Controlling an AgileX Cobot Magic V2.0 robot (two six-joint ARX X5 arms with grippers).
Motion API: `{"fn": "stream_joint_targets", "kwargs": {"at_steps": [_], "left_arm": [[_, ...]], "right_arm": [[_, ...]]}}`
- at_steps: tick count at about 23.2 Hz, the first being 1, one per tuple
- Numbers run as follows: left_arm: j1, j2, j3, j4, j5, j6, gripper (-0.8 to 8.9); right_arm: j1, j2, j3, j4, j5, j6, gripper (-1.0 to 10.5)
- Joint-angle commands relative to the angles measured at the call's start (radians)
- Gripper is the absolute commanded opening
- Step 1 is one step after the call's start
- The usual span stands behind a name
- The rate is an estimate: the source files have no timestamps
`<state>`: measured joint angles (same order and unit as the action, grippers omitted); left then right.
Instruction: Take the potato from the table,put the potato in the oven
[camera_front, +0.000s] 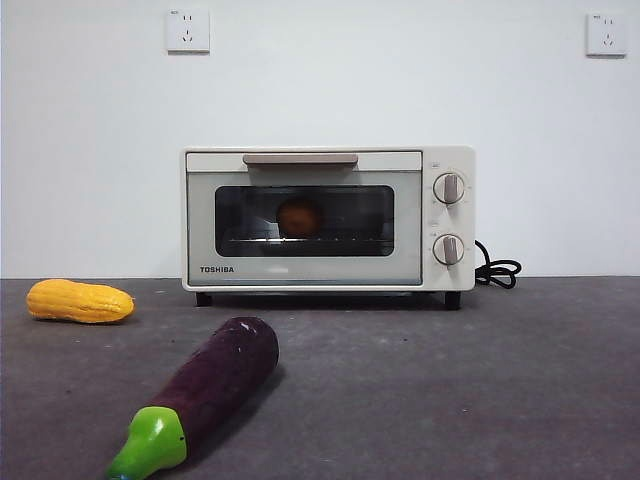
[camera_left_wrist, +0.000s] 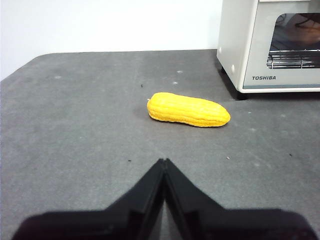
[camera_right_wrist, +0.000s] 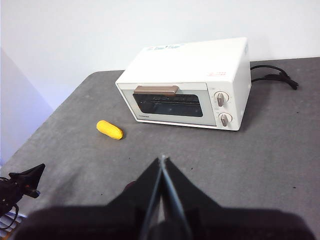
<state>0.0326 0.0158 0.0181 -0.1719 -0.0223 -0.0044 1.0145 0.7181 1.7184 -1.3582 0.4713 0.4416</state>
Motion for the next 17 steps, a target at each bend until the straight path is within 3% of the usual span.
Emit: {"fn": "stream_joint_targets", "kwargs": {"at_steps": [1, 13, 16, 17], "left_arm": [[0.004, 0.004, -0.010, 0.007, 0.003, -0.008, -0.04], [0.004, 0.006, -0.010, 0.007, 0.003, -0.008, -0.04], [0.004, 0.006, -0.010, 0.007, 0.003, -0.008, -0.04], [0.004, 0.006, -0.010, 0.007, 0.003, -0.008, -0.04]], "right_arm": [[0.001, -0.002, -0.006, -0.021, 0.002, 0.003, 0.0], [0.001, -0.002, -0.006, -0.021, 0.002, 0.003, 0.0], [0.001, -0.002, -0.006, -0.021, 0.051, -0.187, 0.0], [0.002, -0.002, -0.006, -0.021, 0.069, -0.220, 0.0]]}}
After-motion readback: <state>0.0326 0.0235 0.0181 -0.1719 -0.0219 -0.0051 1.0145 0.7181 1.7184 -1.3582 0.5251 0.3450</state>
